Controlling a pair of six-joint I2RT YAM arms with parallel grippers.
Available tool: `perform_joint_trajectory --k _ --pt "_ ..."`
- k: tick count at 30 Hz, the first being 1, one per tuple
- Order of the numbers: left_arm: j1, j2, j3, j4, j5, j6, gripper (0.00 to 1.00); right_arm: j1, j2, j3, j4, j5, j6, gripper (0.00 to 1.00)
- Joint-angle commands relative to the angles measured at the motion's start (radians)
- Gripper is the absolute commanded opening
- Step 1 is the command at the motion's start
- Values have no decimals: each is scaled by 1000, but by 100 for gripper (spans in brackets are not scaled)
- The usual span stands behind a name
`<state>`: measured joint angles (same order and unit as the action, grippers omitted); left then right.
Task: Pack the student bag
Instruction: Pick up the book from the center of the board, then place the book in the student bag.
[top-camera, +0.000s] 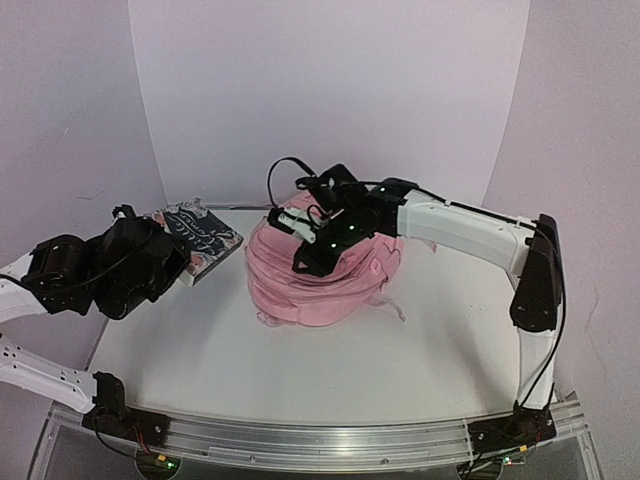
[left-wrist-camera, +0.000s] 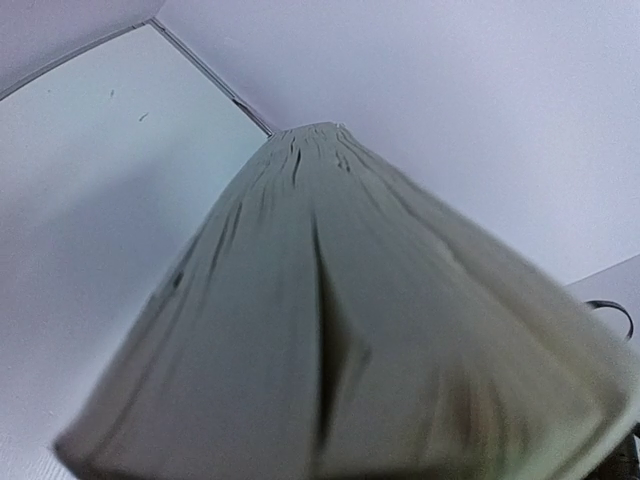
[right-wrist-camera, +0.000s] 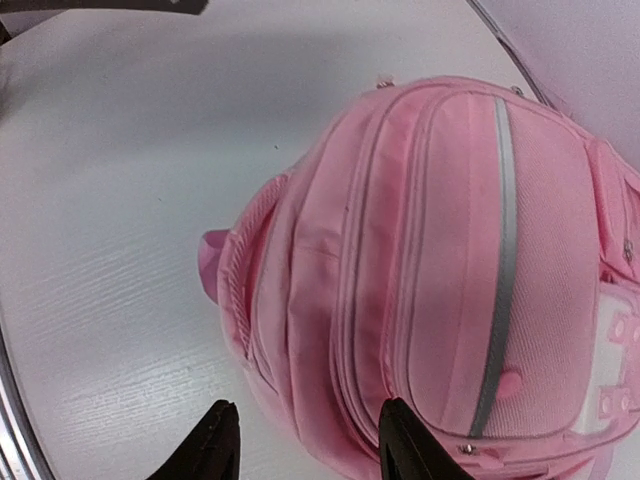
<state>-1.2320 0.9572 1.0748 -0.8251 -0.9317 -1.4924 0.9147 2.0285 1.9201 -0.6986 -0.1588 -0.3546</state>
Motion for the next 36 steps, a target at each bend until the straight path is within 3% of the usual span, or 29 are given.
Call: perform_joint_trajectory --k 1,15,24,26,30,36 --pt "0 -41 65 -72 -113 -102 0 27 92 98 40 63 -48 44" --pt "0 -26 77 -92 -114 -124 0 35 338 228 80 289 -118 40" --pt "-1 -59 18 -100 -68 -158 0 13 308 285 87 315 -103 2" --pt "0 -73 -5 -92 -43 -163 0 3 289 292 85 313 -98 0" --pt "0 -85 -54 -18 40 -91 0 -25 250 317 81 272 -76 0" --pt "-1 -112 -165 235 206 83 0 -79 203 395 76 178 8 0"
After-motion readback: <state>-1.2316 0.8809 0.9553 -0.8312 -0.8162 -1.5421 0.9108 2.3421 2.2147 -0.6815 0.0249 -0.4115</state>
